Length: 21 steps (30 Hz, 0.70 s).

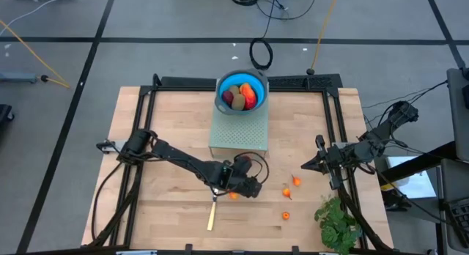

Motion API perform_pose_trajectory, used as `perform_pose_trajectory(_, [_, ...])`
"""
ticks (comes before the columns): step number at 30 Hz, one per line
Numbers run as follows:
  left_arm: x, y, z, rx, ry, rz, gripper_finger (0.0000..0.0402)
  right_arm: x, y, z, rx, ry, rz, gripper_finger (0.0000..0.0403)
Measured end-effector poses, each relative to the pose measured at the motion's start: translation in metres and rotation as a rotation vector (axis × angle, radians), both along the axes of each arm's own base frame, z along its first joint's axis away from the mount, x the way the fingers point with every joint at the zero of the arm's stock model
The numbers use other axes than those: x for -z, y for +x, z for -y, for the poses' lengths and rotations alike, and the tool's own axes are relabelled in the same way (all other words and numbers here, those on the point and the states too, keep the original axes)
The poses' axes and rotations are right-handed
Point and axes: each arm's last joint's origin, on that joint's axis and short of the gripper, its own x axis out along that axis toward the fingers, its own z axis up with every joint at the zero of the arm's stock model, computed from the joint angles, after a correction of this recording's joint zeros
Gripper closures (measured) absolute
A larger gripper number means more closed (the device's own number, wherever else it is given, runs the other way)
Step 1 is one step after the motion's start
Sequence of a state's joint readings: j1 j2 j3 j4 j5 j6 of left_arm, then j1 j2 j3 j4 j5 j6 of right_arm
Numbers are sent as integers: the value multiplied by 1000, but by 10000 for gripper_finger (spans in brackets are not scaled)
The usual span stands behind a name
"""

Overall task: Pick & Place Fruit
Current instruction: Put the pomegranate into the blue strainer bowl on the shelf

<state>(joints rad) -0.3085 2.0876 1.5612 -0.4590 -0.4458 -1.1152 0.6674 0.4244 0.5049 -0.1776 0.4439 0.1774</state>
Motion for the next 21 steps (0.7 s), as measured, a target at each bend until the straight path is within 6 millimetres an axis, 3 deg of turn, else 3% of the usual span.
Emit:
perform_pose_trajectory(5, [-3, 0, -3, 168, 142, -54, 157, 0, 0, 0, -1, -6, 2, 403])
perform_pose_trajectory(16, [-4, 0, -4, 439, 161, -128, 179, 0, 0, 0, -1, -6, 2, 403])
perform_pose_trajectory(21, [-22, -6, 0, 557, 240, -110, 198, 0, 0, 0, -1, -6, 2, 403])
